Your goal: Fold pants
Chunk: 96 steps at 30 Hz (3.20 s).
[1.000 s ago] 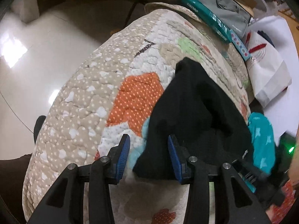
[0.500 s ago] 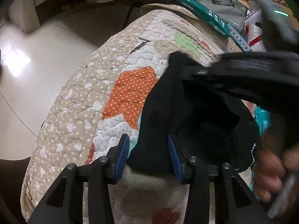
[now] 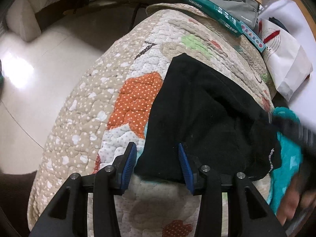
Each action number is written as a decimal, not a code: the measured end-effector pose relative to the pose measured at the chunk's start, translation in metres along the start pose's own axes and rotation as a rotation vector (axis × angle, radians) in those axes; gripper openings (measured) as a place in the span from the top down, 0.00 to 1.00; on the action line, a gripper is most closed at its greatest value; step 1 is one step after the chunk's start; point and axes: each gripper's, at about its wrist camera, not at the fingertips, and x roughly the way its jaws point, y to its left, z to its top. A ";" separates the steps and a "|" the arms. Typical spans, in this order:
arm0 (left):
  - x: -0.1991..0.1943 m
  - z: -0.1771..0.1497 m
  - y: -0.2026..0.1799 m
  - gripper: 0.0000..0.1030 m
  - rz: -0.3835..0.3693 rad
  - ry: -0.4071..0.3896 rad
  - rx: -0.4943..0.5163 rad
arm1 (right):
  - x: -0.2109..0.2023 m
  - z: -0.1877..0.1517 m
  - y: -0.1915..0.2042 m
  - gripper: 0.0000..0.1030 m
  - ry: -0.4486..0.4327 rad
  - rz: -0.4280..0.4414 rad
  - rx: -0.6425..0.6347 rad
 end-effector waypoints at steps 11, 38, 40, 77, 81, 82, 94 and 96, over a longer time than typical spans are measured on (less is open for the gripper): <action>-0.019 -0.008 -0.021 0.58 0.175 -0.173 0.199 | -0.017 -0.074 -0.014 0.49 -0.036 -0.064 0.034; -0.011 -0.016 -0.030 0.57 0.223 -0.173 0.275 | -0.026 -0.101 -0.093 0.43 -0.034 -0.023 0.384; -0.009 -0.016 -0.031 0.57 0.226 -0.171 0.279 | -0.029 -0.102 -0.095 0.43 -0.040 -0.018 0.395; 0.095 0.031 -0.353 0.46 -0.245 0.263 0.811 | -0.025 -0.130 -0.172 0.34 -0.204 -0.009 0.821; 0.138 0.007 -0.386 0.46 -0.159 0.418 0.928 | -0.023 -0.126 -0.174 0.34 -0.190 -0.002 0.814; 0.144 0.002 -0.387 0.46 -0.131 0.436 0.948 | -0.023 -0.124 -0.175 0.34 -0.186 -0.003 0.806; 0.085 0.006 -0.356 0.92 -0.112 0.261 1.000 | -0.052 -0.098 -0.151 0.81 -0.251 -0.003 0.633; 0.063 0.018 -0.340 0.92 -0.159 0.240 0.950 | -0.063 -0.091 -0.132 0.81 -0.275 -0.034 0.544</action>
